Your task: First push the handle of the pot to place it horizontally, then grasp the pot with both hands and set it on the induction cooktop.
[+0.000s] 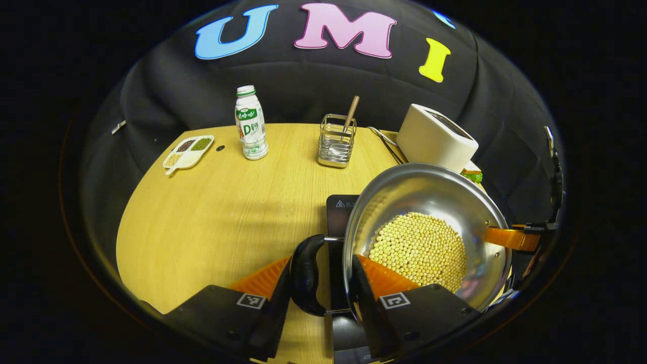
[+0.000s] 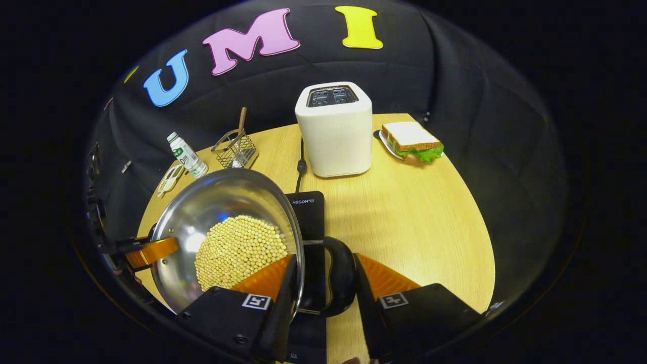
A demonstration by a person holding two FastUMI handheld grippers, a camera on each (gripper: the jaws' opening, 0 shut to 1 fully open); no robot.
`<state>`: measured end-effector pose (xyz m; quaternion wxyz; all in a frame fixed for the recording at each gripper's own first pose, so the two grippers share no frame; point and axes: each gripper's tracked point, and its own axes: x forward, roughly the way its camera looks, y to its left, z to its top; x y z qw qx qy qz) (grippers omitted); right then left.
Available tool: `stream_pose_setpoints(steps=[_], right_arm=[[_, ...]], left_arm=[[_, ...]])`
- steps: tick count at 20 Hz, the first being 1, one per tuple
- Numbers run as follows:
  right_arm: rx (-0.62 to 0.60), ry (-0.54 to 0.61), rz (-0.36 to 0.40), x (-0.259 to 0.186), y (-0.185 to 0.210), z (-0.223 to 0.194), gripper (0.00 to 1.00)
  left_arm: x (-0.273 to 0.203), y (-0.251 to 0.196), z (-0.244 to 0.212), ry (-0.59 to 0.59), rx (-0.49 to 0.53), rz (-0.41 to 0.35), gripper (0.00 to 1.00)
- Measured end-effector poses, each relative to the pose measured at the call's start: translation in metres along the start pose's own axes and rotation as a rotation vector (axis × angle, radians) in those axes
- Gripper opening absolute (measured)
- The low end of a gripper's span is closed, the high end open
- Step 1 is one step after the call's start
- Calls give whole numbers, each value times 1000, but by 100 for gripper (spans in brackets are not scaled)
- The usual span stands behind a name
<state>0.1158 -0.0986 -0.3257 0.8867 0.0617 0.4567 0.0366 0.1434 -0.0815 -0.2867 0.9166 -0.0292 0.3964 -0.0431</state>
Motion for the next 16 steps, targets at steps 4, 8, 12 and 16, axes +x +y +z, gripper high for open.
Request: stream_pose_setpoints(steps=[4, 8, 12, 16], right_arm=[[34, -6, -24, -3, -6, 4, 100], [90, -24, -35, -8, -7, 11, 99], [97, -44, -49, -17, -4, 16, 99], [83, -78, -60, -33, 2, 27, 99]], left_arm=[[-8, 4, 2, -11, 21, 11, 99], [-15, 8, 6, -26, -10, 5, 96], [-26, 10, 14, -46, 0, 9, 96], [-38, 8, 26, -73, 21, 6, 96]])
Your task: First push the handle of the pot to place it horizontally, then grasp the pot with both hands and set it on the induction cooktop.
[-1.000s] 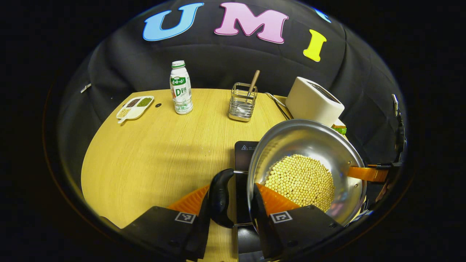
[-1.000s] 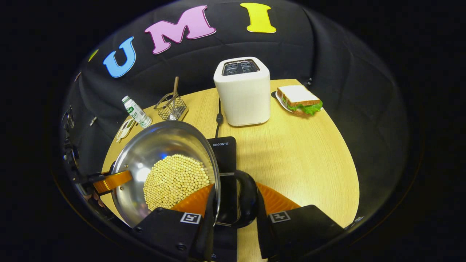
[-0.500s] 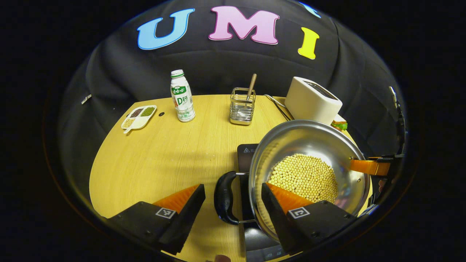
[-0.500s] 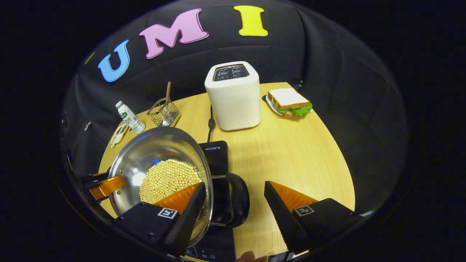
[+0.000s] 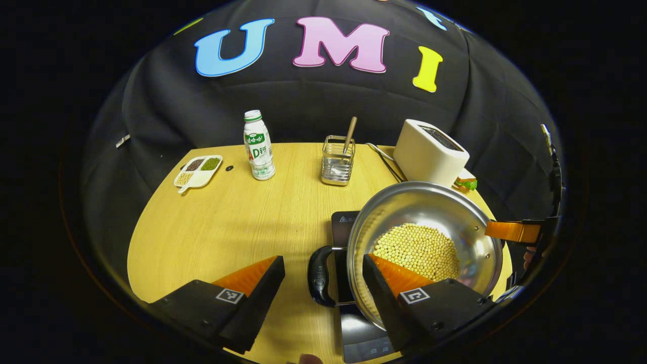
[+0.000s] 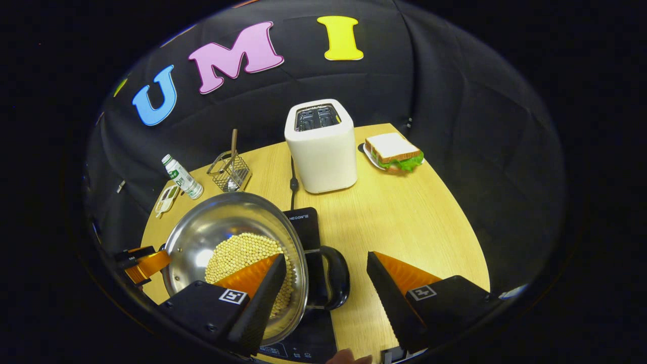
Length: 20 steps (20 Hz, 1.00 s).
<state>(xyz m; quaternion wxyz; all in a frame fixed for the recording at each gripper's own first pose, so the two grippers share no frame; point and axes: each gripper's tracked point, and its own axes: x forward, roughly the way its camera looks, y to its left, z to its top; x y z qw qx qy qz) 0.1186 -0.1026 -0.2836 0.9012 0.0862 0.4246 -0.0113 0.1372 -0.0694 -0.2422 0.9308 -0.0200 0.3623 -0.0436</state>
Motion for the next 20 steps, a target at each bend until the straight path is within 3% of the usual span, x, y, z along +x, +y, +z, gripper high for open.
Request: stream_pose_setpoints(steps=[8, 20], right_arm=[[-8, -183, 11, -54, 21, 59, 99], [-5, -606, 67, -175, 54, 131, 99]], left_arm=[[-44, -14, 54, -148, 18, -27, 96], [-156, -35, 152, -563, 144, -37, 96]])
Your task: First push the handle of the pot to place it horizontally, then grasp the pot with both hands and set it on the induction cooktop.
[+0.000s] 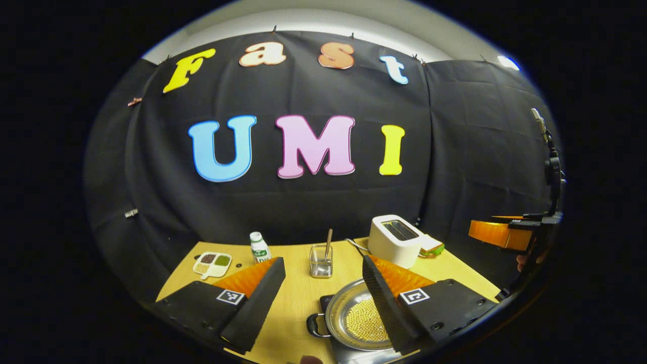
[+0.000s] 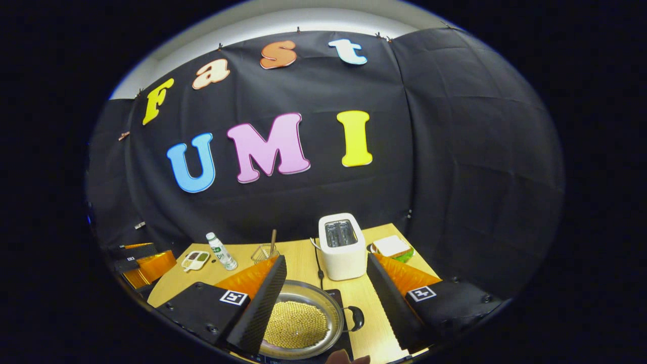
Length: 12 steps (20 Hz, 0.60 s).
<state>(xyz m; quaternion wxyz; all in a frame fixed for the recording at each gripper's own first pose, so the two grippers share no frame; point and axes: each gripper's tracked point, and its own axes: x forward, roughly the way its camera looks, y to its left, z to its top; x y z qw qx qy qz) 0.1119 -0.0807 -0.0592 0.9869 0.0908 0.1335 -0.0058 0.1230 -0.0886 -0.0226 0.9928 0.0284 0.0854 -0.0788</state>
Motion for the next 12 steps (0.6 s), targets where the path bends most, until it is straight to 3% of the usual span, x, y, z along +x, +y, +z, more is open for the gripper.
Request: stream_pose_setpoints(steps=[5, 12], right_arm=[[-16, -150, 19, -31, 4, 33, 98], [-36, -215, 14, -43, 7, 45, 98]], left_arm=[[-29, -10, 31, -132, 18, 0, 95], [-36, -16, 28, -135, -53, -24, 95]])
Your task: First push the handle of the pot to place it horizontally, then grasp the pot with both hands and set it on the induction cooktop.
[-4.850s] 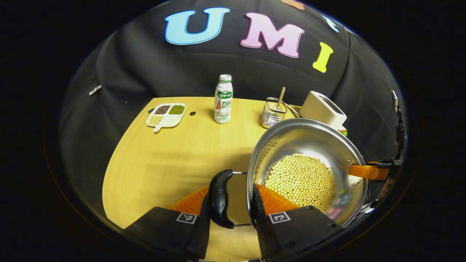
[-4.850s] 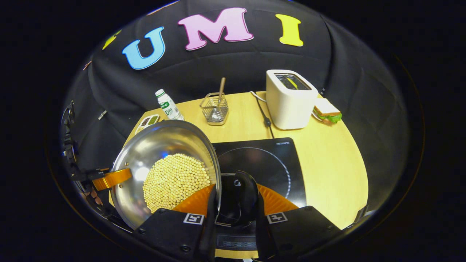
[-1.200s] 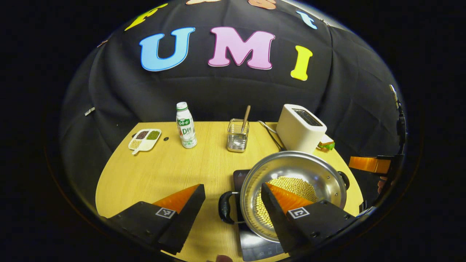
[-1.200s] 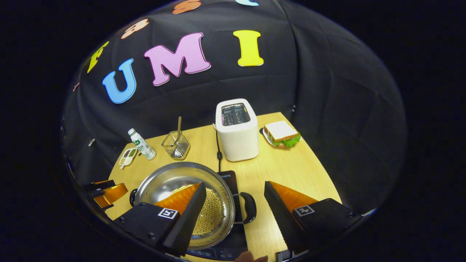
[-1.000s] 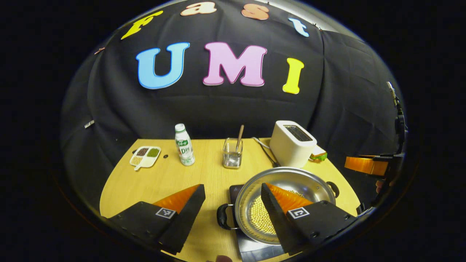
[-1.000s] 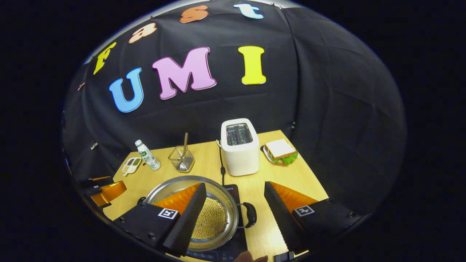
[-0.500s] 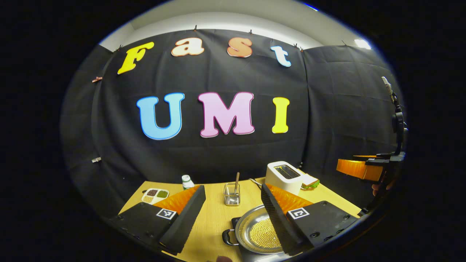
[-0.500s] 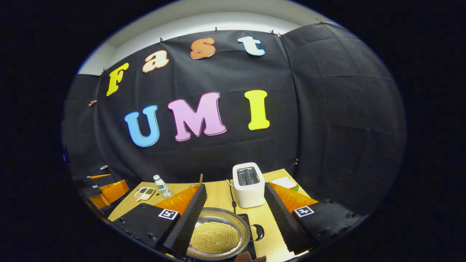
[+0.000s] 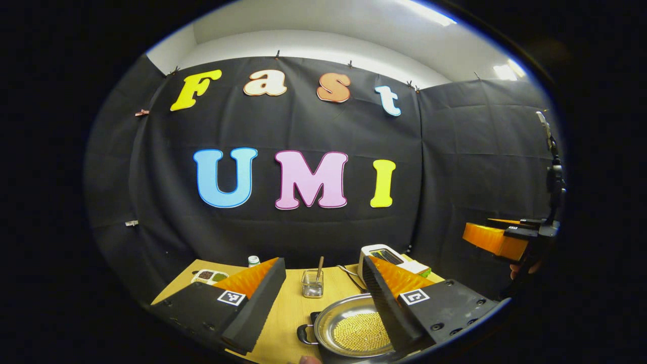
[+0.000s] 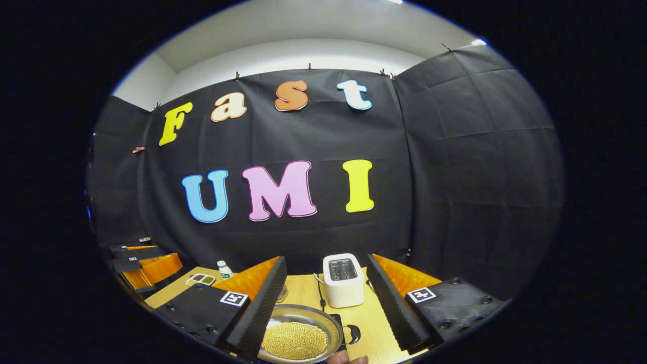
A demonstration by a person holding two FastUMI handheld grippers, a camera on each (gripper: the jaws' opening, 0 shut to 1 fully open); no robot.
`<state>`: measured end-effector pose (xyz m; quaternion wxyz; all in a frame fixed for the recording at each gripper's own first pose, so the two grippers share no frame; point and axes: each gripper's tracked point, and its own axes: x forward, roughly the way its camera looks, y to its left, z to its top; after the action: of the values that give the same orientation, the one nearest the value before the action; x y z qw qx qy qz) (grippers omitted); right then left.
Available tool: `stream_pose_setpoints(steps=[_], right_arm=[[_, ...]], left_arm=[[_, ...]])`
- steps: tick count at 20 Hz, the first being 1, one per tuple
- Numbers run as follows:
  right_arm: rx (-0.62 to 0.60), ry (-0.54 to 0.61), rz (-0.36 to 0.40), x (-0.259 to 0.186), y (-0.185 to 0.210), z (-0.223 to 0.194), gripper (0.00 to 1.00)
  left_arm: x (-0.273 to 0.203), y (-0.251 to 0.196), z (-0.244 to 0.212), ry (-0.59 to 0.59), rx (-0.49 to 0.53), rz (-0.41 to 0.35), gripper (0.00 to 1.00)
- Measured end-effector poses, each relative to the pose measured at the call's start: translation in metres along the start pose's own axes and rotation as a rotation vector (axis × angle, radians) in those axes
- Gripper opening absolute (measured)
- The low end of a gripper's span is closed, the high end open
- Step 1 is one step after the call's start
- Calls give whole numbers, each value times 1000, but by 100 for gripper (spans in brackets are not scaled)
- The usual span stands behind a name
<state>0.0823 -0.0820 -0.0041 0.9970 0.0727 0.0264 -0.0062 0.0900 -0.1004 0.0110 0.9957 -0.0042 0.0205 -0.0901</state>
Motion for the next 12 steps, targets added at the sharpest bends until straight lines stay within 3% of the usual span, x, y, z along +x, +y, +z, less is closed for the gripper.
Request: stream_pose_setpoints(steps=[12], right_arm=[[-10, 8, -26, 3, -7, -4, 99]], left_arm=[[5, 5, -6, 31, 5, 9, 95]])
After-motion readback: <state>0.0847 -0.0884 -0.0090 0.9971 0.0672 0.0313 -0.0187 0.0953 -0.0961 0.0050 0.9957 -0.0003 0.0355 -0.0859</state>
